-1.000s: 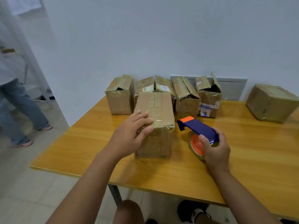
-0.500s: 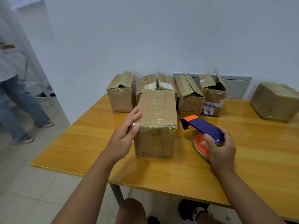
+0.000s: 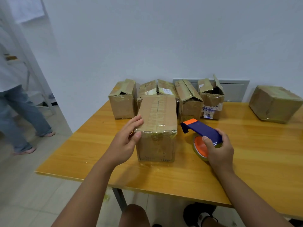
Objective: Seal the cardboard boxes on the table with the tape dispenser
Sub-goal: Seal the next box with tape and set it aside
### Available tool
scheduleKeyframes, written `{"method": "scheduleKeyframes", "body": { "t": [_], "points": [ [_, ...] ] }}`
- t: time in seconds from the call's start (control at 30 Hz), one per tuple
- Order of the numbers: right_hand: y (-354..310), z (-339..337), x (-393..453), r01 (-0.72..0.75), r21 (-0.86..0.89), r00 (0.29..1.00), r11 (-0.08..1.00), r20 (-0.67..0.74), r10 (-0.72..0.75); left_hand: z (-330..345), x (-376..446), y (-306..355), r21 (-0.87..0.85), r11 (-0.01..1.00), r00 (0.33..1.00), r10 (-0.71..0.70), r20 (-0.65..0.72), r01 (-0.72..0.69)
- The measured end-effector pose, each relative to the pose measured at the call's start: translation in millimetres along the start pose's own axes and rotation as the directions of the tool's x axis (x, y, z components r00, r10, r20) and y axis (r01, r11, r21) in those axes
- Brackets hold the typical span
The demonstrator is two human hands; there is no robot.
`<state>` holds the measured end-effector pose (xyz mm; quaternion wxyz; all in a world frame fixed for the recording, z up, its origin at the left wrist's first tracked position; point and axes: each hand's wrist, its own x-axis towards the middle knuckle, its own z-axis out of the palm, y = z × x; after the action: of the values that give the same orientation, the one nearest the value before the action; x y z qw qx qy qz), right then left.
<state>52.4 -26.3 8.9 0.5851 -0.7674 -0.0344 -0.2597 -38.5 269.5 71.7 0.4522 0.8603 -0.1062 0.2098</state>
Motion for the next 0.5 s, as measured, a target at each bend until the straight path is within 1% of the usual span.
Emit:
{"method": "scheduleKeyframes", "body": {
  "t": [0.03, 0.1, 0.17, 0.23, 0.4, 0.5],
  "points": [
    [-1.2, 0.2, 1.2, -0.008, 0.002, 1.000, 1.000, -0.004, 0.008, -0.8, -0.5, 1.4, -0.002, 1.000, 1.000, -0.004, 0.009, 0.004],
    [-3.1, -0.4, 4.8, -0.047, 0.020, 0.999, 0.999, -0.019, 0.047, 0.0, -1.5, 3.3, 0.010, 1.000, 1.000, -0.005, -0.020, 0.005],
    [-6.6, -4.5, 7.3, -0.071, 0.047, 0.996, 0.996, -0.048, 0.073, 4.8, -2.8, 7.6, 0.049, 0.999, 0.999, 0.005, -0.052, -0.002],
    [-11.1, -13.6, 9.0, -0.069, 0.072, 0.994, 0.995, -0.076, 0.074, 14.6, -5.9, 16.3, 0.099, 0.995, 0.998, 0.037, -0.047, -0.032],
    [-16.5, -60.3, 15.8, -0.040, 0.110, 0.983, 0.993, -0.172, 0.059, 57.3, -15.8, 50.9, 0.193, 0.974, 0.993, 0.114, 0.021, -0.116],
    [-21.5, -102.0, 22.1, -0.034, 0.152, 0.962, 0.988, -0.263, 0.074, 87.5, -15.9, 73.6, 0.261, 0.943, 0.978, 0.185, 0.098, -0.205]
  ]
}}
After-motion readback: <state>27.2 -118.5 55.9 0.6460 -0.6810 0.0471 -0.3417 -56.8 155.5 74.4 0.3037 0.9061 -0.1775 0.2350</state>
